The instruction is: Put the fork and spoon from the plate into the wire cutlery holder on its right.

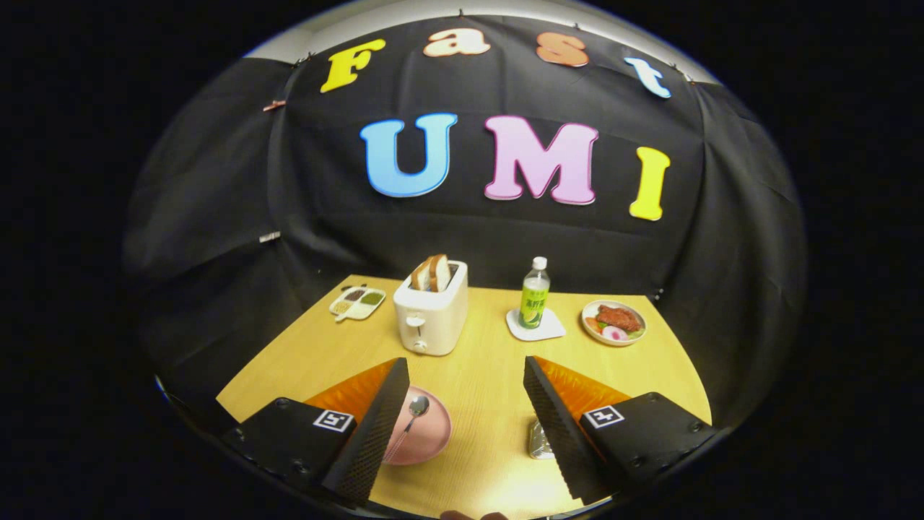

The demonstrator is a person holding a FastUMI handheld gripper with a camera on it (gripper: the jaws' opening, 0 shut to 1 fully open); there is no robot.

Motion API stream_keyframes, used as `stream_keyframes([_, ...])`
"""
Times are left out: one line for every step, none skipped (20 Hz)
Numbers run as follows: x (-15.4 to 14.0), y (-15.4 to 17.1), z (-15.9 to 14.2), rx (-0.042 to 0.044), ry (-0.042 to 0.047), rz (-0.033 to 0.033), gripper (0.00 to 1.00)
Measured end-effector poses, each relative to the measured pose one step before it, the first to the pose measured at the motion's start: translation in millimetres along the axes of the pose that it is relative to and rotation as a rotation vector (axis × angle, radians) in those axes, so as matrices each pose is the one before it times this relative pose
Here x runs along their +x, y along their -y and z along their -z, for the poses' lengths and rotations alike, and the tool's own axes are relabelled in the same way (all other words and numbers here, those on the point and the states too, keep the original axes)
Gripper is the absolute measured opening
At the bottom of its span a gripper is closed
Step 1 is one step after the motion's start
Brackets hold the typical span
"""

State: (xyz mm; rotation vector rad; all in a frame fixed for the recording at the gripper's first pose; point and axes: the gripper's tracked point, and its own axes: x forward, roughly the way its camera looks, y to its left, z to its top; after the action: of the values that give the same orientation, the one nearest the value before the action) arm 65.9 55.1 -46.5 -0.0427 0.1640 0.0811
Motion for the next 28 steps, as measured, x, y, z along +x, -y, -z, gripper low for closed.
stream_keyframes([7.06,-6.59,9.66,0.00759,-0.03195,-0.01340,0.99])
stream_keyframes([7.72,-2.71,7.18,0.00286,-0.02748,-0.00237,0.99])
stream_keyframes([8.16,-5.36,10.31,-0.00735,-0.03675,-0.01020,0.99])
stream_keyframes([8.95,-6.44,12.52,-0.00884,-0.04032,-0.01120,0.99])
stream_keyframes([8.87,-5.33,12.44,-0.00879,-0.04460,-0.00809,0.99])
stream_keyframes([9.41,-5.30,12.28,-0.01033,-0.04498,-0.01424,0.99])
stream_keyframes([9.21,-5.08,12.70,-0.01007,-0.04470,-0.00798,0.99])
stream_keyframes([10.55,-5.35,14.85,-0.01067,-0.05242,-0.00736,0.99])
stream_keyframes([9.66,-4.62,11.87,-0.00401,-0.03700,-0.00361,0.99])
stream_keyframes([8.82,-3.99,11.71,-0.00354,-0.03961,-0.00050,0.99])
stream_keyframes([8.03,-5.06,9.01,-0.00428,-0.03068,-0.00379,0.98])
stream_keyframes([7.43,-5.44,6.67,-0.00704,-0.02129,-0.00243,0.97])
stream_keyframes([8.00,-4.45,6.10,-0.01479,-0.01977,0.00017,0.94])
stream_keyframes([8.51,-2.85,6.30,-0.01683,-0.02166,-0.00078,0.92])
stream_keyframes([9.15,-1.29,6.75,-0.00942,-0.02706,0.00403,0.90])
stream_keyframes([6.61,-2.84,6.74,0.00076,-0.02642,0.00261,0.89])
stream_keyframes([6.24,0.17,5.93,0.00657,-0.02547,0.00841,0.85])
stream_keyframes([4.83,1.51,7.03,0.01756,-0.03028,0.01638,0.82])
stream_keyframes([4.41,-2.88,4.47,0.01926,-0.01709,-0.00273,0.75])
stream_keyframes([3.58,-3.21,2.80,0.00447,-0.01544,-0.00005,0.72])
stream_keyframes([3.03,-1.58,2.52,0.00115,-0.01511,0.00162,0.71])
stream_keyframes([3.38,-0.47,3.43,0.00095,-0.01859,0.00184,0.69])
stream_keyframes([3.98,-1.12,2.98,0.00350,-0.01740,-0.00035,0.69])
stream_keyframes([0.99,-2.57,2.94,0.00304,-0.01388,-0.00651,0.69])
stream_keyframes([3.21,-1.41,2.55,0.00359,-0.01451,-0.00294,0.61])
stream_keyframes([-0.40,-3.23,2.09,0.00802,-0.01519,-0.01234,0.53])
stream_keyframes([3.37,-0.36,3.40,0.00958,-0.01834,-0.00448,0.45])
stream_keyframes([0.54,1.54,2.51,0.01189,-0.01458,0.00232,0.41])
